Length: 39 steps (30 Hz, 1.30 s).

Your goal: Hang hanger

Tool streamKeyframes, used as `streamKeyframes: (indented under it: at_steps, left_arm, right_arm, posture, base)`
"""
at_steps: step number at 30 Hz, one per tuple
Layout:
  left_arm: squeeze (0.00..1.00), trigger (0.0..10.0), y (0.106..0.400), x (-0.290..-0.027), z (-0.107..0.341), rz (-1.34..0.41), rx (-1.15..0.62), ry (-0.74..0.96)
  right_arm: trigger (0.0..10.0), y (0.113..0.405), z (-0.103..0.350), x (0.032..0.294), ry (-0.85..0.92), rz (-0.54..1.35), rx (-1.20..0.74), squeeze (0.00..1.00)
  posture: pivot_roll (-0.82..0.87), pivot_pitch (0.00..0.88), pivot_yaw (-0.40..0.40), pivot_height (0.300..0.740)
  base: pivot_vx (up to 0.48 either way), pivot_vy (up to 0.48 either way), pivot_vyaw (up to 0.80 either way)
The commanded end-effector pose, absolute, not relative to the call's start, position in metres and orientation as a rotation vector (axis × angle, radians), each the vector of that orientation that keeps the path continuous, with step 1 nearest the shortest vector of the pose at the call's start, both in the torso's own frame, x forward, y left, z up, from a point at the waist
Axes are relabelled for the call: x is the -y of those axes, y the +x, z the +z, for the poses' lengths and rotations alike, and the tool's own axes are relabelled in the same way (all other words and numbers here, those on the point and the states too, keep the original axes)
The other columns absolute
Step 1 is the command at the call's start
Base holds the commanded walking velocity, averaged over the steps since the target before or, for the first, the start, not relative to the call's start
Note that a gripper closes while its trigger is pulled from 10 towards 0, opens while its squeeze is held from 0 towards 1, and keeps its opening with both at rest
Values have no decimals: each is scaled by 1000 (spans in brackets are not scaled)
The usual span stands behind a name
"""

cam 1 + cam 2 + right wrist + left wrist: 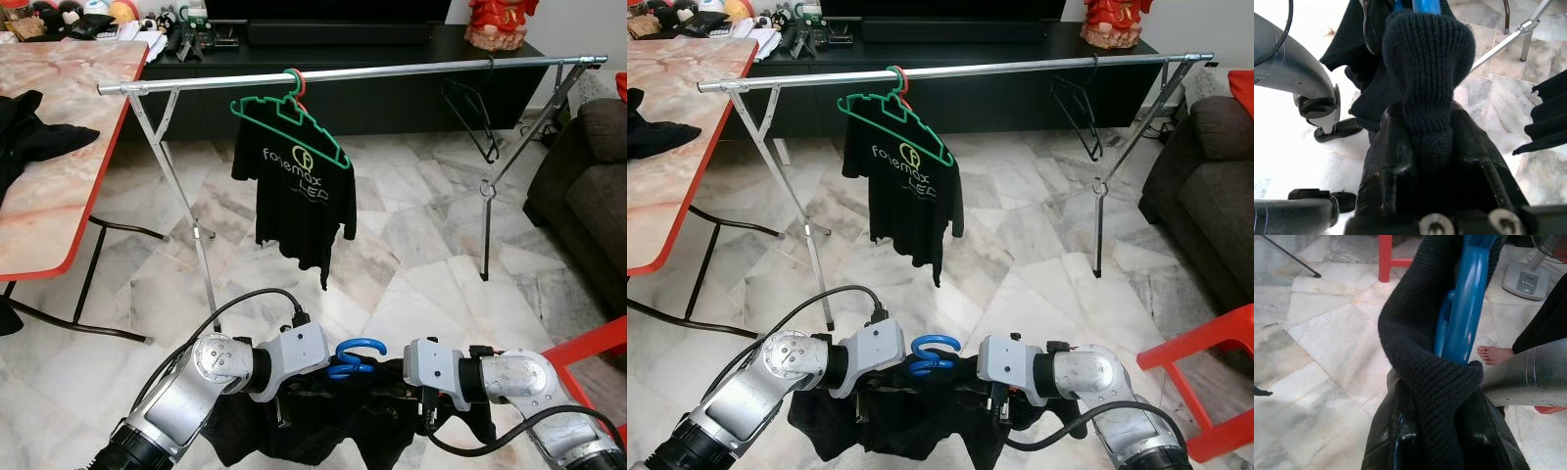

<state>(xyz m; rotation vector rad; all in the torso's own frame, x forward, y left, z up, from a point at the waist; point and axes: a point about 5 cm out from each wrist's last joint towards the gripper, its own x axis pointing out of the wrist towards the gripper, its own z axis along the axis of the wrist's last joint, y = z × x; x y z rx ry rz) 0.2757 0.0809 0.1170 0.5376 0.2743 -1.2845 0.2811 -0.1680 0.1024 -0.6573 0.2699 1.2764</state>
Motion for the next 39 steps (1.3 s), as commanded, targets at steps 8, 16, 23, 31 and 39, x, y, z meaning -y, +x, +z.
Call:
streamKeyframes:
  at_steps: [8,16,23,31,39]
  left_arm:
    - [0,0,278,-76,123,-1284,-238,507]
    - [0,0,278,-79,123,-1280,-255,491]
    - [0,0,281,-84,120,-1246,-272,506]
    - [0,0,285,-97,114,-1203,-305,575]
    - [0,0,288,-107,106,-1153,-339,640]
  right_arm:
    - [0,282,105,162,-630,1291,-224,0]
    - [10000,283,101,164,-629,1278,-248,0]
    - [10000,278,99,163,-613,1335,-275,1000]
    - [10000,257,90,171,-586,1512,-439,1000]
    - [10000,253,93,176,-586,1571,-498,1000]
  posture:
    - [3,169,-56,740]
    - [3,170,-57,740]
    - [-3,172,-60,740]
    - [-9,173,-61,740]
    - [-10,174,-64,740]
  base:
    - [0,0,0]
    - [0,0,0]
    - [0,0,0]
    - [0,0,0]
    - [0,0,0]
